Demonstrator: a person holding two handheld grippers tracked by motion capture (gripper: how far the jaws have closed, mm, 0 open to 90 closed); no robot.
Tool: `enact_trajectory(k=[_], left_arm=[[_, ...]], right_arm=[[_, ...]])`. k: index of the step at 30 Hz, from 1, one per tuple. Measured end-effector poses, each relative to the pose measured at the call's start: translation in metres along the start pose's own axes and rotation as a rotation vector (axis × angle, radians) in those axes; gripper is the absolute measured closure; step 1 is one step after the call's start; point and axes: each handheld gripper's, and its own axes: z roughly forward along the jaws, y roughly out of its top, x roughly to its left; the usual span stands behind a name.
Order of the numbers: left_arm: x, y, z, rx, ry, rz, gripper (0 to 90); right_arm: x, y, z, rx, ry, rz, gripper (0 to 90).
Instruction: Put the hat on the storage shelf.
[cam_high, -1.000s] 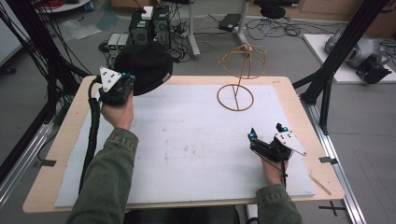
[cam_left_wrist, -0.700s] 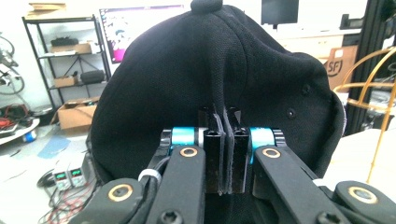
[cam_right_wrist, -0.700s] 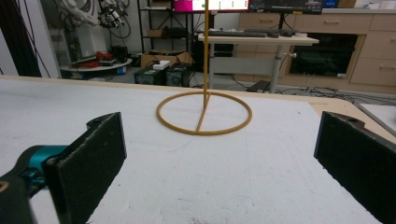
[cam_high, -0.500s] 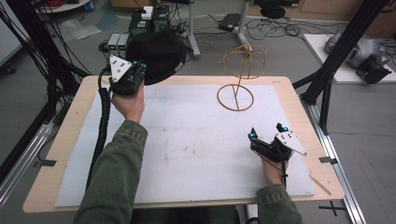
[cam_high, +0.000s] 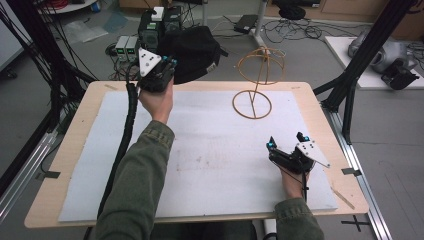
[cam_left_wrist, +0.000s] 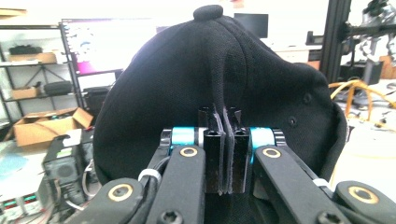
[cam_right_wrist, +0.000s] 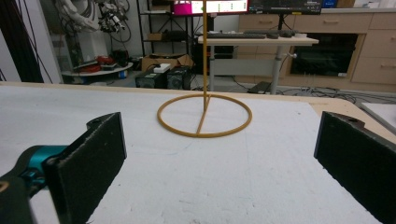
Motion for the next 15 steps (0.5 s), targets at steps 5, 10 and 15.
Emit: enact_trajectory(k=[5,10,15], left_arm=[[-0.014,0.007,0.014,-0.015,-0.036,-0.025,87.9],[-0.025,0.016,0.026,-0.037,-0.061,-0.052,88.0],[-0.033,0.022,0.038,-0.056,-0.080,-0.076,88.1]], right_arm=[[0.000,0.000,0.000,0.002,0.004,0.001,1.3],[0.001,0.000,0.000,0.003,0.008,0.001,1.3],[0.001,0.000,0.001,-0.004,0.009,0.005,1.3]])
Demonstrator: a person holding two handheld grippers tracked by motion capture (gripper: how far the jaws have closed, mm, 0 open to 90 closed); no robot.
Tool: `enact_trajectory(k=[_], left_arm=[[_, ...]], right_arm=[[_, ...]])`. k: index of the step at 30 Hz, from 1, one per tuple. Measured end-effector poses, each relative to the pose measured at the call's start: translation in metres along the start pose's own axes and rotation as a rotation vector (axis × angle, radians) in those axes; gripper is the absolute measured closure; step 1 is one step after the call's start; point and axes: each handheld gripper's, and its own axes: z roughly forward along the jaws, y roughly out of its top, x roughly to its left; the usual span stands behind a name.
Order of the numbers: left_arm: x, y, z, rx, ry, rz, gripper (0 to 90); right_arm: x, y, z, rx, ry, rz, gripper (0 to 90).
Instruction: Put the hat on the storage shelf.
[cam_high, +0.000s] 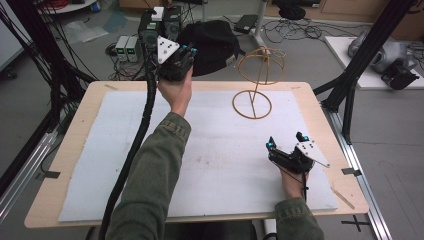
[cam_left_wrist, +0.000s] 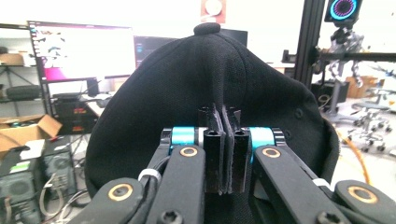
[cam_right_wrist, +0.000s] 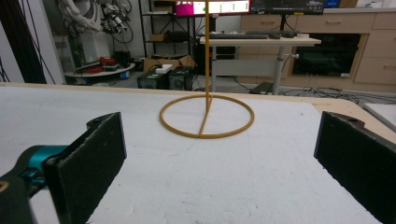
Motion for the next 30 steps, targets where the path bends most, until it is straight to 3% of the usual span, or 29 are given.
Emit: enact_trajectory(k=[5,12,16,22,25,28,30], left_arm=[[-0.007,0.008,0.014,-0.026,-0.012,-0.030,88.2],[-0.022,0.018,0.032,-0.052,-0.042,-0.025,88.1],[-0.031,0.020,0.039,-0.077,-0.068,-0.053,88.1],[-0.051,0.020,0.056,-0.072,-0.107,-0.053,88.1],[-0.062,0.015,0.063,-0.081,-0.123,-0.077,88.1],[-0.070,0.008,0.075,-0.062,-0.140,-0.120,88.1],[-0.072,0.006,0.078,-0.058,-0.141,-0.127,88.1]], right_arm=[[-0.001,0.000,0.000,-0.007,-0.007,0.007,1.3],[-0.002,0.001,-0.001,-0.010,-0.004,0.010,1.3],[-0.001,0.000,0.000,-0.007,0.004,0.003,1.3],[-0.002,0.001,0.000,-0.011,0.002,0.009,1.3],[-0.003,0.001,0.000,-0.012,0.003,0.014,1.3],[-0.003,0.001,0.000,-0.011,0.004,0.019,1.3],[-0.003,0.001,0.000,-0.011,0.005,0.014,1.3]])
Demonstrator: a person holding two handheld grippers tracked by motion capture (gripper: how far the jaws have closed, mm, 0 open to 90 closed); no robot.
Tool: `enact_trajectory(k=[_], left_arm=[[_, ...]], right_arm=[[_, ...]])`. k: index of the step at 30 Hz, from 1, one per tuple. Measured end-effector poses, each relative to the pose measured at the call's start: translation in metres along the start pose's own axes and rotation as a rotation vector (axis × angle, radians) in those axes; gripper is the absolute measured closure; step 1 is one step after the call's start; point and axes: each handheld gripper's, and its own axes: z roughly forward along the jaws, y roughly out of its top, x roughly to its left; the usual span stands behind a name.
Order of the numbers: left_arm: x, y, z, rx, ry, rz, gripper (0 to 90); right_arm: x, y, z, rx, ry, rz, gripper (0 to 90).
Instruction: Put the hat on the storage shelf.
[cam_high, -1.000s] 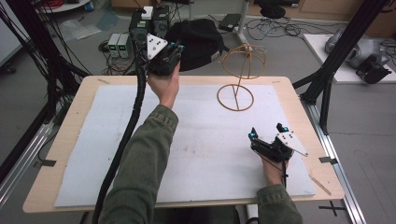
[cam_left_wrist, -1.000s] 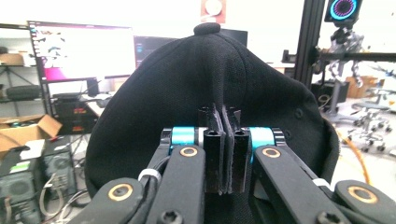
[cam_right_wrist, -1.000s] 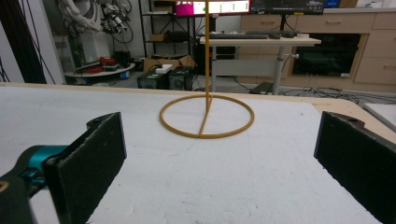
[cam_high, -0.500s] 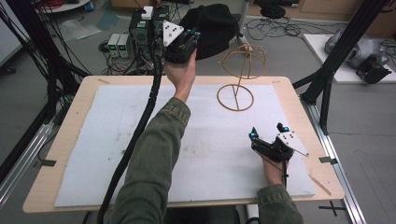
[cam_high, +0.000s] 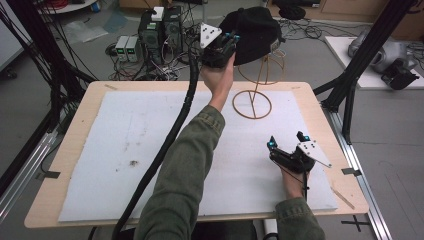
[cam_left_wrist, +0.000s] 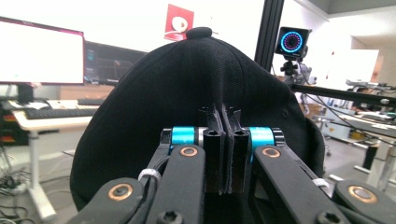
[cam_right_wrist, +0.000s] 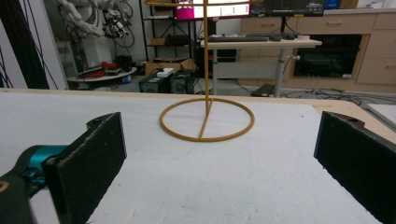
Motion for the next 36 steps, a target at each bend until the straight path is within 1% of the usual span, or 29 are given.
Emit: enact_trajectory(k=[2,3,4,6,7,8,11,12,13,14,15,17,18,19,20,21,23,24,25,26,27,30,33,34,35,36], left_arm=[[-0.004,-0.005,0.006,0.007,-0.011,-0.006,88.1],[-0.006,-0.010,0.012,0.013,-0.015,-0.033,88.1],[-0.006,-0.010,0.012,0.013,-0.015,-0.033,88.1],[-0.008,-0.014,0.018,0.017,-0.024,-0.066,88.1],[-0.009,-0.016,0.021,0.020,-0.030,-0.075,88.1],[-0.010,-0.017,0.023,0.025,-0.030,-0.073,88.1],[-0.014,-0.021,0.029,0.044,-0.036,-0.056,88.1],[-0.014,-0.023,0.031,0.047,-0.051,-0.051,88.1],[-0.015,-0.026,0.033,0.061,-0.065,-0.035,88.1],[-0.015,-0.030,0.036,0.087,-0.086,-0.011,88.1],[-0.015,-0.030,0.036,0.087,-0.086,-0.011,88.1],[-0.016,-0.036,0.039,0.116,-0.102,-0.001,88.1],[-0.015,-0.041,0.041,0.139,-0.122,-0.007,88.1],[-0.015,-0.041,0.041,0.139,-0.122,-0.007,88.1],[-0.015,-0.043,0.042,0.152,-0.133,-0.009,88.1],[-0.016,-0.046,0.044,0.169,-0.135,-0.010,88.1],[-0.017,-0.048,0.046,0.190,-0.128,-0.017,88.1],[-0.018,-0.048,0.047,0.205,-0.137,-0.012,88.1],[-0.021,-0.049,0.050,0.230,-0.132,0.031,88.2],[-0.021,-0.049,0.050,0.230,-0.132,0.031,88.2],[-0.022,-0.049,0.050,0.242,-0.129,0.051,88.2],[-0.023,-0.048,0.050,0.260,-0.131,0.064,88.2],[-0.023,-0.048,0.050,0.277,-0.147,0.068,88.1],[-0.024,-0.049,0.051,0.288,-0.150,0.072,88.1],[-0.025,-0.049,0.051,0.298,-0.151,0.087,88.1],[-0.027,-0.049,0.053,0.319,-0.160,0.093,88.1]], right_arm=[[0.000,0.000,0.001,-0.001,0.003,-0.005,1.3],[0.000,-0.001,0.001,0.006,0.009,-0.001,1.3],[0.000,-0.001,0.002,0.006,0.009,-0.003,1.3],[0.001,-0.001,0.002,0.009,0.009,0.000,1.3],[0.001,-0.001,0.001,0.006,0.011,-0.003,1.3],[0.001,0.000,0.001,0.003,0.014,-0.008,1.3],[0.001,0.000,0.001,0.000,0.012,-0.009,1.3],[0.001,0.000,0.001,0.000,0.012,-0.009,1.3],[0.001,0.000,0.001,0.000,0.012,-0.010,1.3],[0.001,0.000,0.001,0.000,0.012,-0.011,1.3],[0.001,0.000,0.001,0.000,0.012,-0.011,1.3],[0.001,0.000,0.000,0.002,0.014,-0.009,1.3],[0.001,0.000,0.000,0.002,0.013,-0.009,1.3],[0.001,0.000,0.000,0.002,0.013,-0.009,1.3],[0.002,0.000,0.000,0.006,0.013,-0.004,1.3],[0.001,0.000,0.001,0.000,0.012,-0.011,1.3],[0.001,0.000,0.001,0.004,0.013,-0.009,1.3],[0.001,0.000,0.001,0.004,0.013,-0.009,1.3],[0.002,0.000,0.000,0.002,0.012,-0.014,1.3],[0.002,0.000,0.000,0.002,0.012,-0.014,1.3],[0.001,0.000,0.000,0.000,0.012,-0.014,1.3],[0.000,0.000,0.000,0.001,0.011,-0.011,1.3],[0.001,0.000,0.000,0.002,0.011,-0.010,1.3],[0.001,0.000,0.000,0.002,0.011,-0.010,1.3],[0.001,0.000,0.000,0.001,0.010,-0.013,1.3],[0.001,0.000,0.000,0.002,0.012,-0.014,1.3]])
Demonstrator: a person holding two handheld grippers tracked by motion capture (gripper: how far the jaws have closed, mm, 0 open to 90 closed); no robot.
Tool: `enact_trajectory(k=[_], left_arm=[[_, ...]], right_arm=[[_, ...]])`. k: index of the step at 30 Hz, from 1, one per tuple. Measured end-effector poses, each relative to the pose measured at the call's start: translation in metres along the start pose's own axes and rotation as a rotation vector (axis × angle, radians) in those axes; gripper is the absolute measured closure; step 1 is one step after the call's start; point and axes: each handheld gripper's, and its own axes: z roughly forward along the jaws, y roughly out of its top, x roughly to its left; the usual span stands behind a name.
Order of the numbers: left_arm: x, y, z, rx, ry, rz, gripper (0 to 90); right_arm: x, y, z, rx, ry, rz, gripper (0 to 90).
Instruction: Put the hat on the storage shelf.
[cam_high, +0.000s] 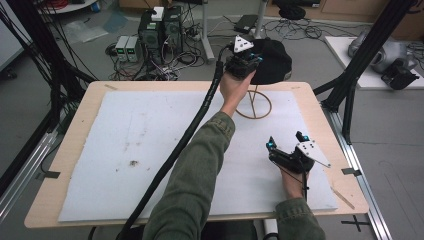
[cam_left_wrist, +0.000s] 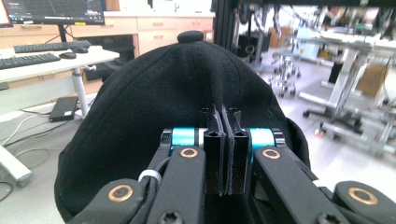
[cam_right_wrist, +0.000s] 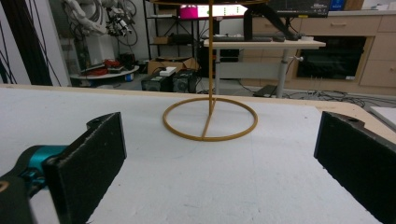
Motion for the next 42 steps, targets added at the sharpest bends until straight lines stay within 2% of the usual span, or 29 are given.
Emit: enact_trajectory(k=[2,6,7,8,10,11,12,13,14,15,17,24,28,32,38,42], left_arm=[[-0.001,0.001,0.003,0.034,-0.015,-0.003,87.2],[-0.003,0.002,0.004,0.037,-0.003,-0.005,84.3],[-0.003,0.001,0.004,0.041,0.004,-0.005,80.0],[-0.003,0.001,0.004,0.046,0.003,-0.002,80.0],[-0.003,-0.001,0.004,0.043,0.019,-0.018,63.5],[-0.004,-0.002,0.005,0.045,0.028,-0.024,63.5],[-0.004,-0.004,0.006,0.053,0.021,-0.033,59.1],[-0.005,-0.006,0.008,0.058,0.031,-0.035,50.7],[-0.005,-0.006,0.008,0.058,0.031,-0.035,47.6],[-0.006,-0.007,0.008,0.054,0.049,-0.029,47.6],[-0.007,-0.007,0.007,0.033,0.070,-0.022,36.9],[-0.010,-0.005,-0.003,0.047,0.072,0.012,31.4],[-0.008,-0.003,-0.016,0.041,0.076,0.018,28.2],[-0.004,-0.003,-0.034,0.020,0.107,0.034,24.6],[0.002,-0.007,-0.054,0.039,0.128,0.057,22.7],[0.006,-0.011,-0.070,0.051,0.155,0.089,22.7]], right_arm=[[0.000,0.000,0.000,0.001,0.002,-0.001,1.3],[0.000,0.000,-0.001,-0.001,0.000,0.003,1.3],[-0.001,0.000,-0.001,-0.002,0.001,0.002,1.3],[-0.001,0.000,-0.001,-0.002,0.001,0.002,1.3],[0.000,0.000,-0.001,-0.003,0.001,-0.002,1.2],[0.000,0.000,-0.001,-0.003,0.001,-0.002,1.2],[0.000,0.000,-0.001,-0.004,-0.002,-0.004,1.2],[0.001,0.001,-0.002,-0.011,-0.012,-0.008,1.3],[0.001,0.001,-0.003,-0.012,-0.011,-0.007,1.3],[0.001,0.001,-0.003,-0.012,-0.011,-0.007,1.3],[0.000,0.001,-0.003,-0.017,-0.017,-0.008,1.3],[0.000,0.002,-0.004,-0.016,-0.020,0.002,1.3],[0.000,0.002,-0.005,-0.024,-0.024,0.001,1.3],[0.000,0.002,-0.005,-0.024,-0.033,0.009,1.3],[0.000,0.002,-0.005,-0.025,-0.037,0.017,1.3],[0.001,0.002,-0.006,-0.022,-0.049,0.025,1.3]])
